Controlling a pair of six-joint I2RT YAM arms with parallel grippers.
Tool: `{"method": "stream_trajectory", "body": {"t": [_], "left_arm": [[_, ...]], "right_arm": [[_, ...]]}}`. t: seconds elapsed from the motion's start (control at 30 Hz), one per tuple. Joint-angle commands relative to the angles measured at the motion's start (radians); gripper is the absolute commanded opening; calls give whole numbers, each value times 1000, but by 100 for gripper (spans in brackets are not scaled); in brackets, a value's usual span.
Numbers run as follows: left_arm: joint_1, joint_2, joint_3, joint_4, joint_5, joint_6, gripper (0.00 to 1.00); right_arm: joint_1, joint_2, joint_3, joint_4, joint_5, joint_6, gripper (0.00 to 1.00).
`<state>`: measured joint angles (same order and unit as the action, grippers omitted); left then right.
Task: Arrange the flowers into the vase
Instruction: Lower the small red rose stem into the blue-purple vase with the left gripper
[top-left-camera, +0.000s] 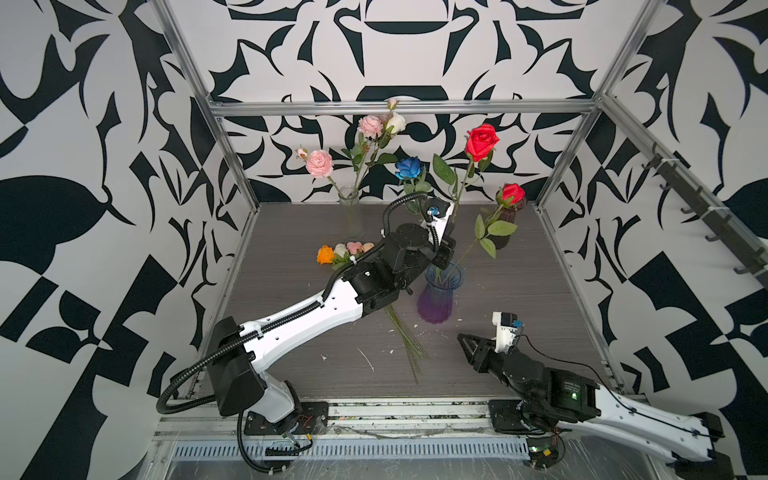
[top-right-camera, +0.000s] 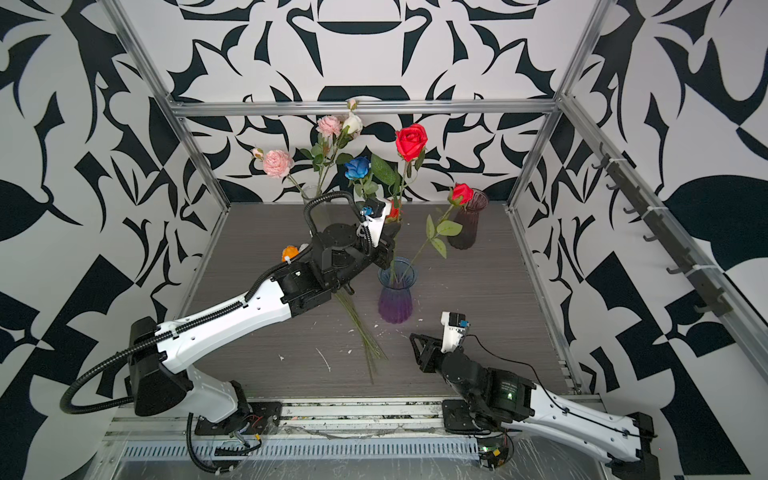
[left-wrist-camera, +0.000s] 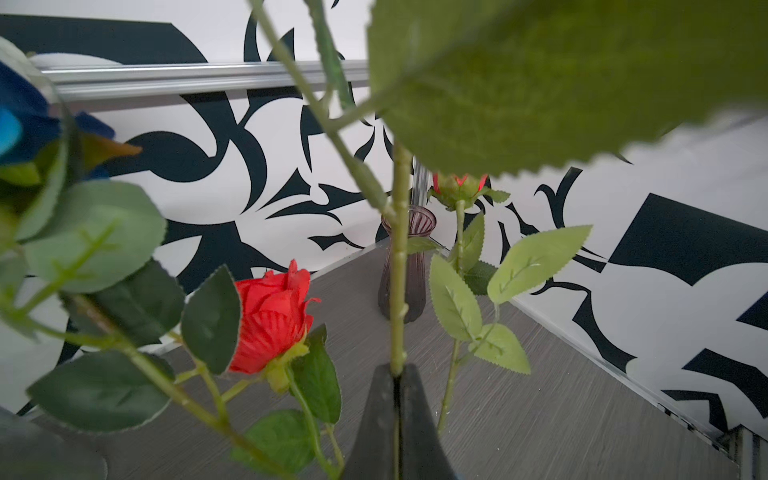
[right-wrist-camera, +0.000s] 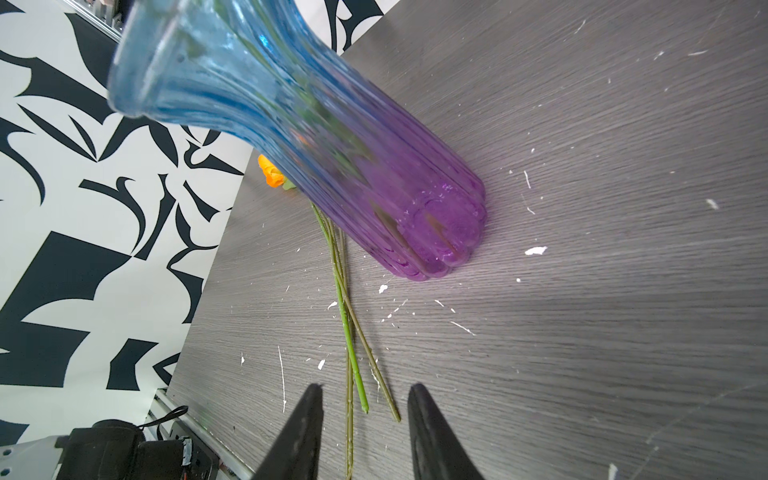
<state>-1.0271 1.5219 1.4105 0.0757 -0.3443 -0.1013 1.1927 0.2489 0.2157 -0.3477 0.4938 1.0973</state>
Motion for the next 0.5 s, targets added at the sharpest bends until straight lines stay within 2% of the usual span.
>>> {"method": "stream_trajectory", "body": {"t": [0.0, 0.3, 0.47], "left_arm": [[-1, 15, -19, -15, -7, -42, 0], [-1, 12, -123, 0, -22, -131, 0], [-14, 17, -142, -14, -30, -141, 0]], "right_arm": [[1, -5, 6, 4, 22, -7, 38], [1, -34, -3, 1, 22, -10, 38], [1, -37, -1, -1, 19, -14, 38]]}}
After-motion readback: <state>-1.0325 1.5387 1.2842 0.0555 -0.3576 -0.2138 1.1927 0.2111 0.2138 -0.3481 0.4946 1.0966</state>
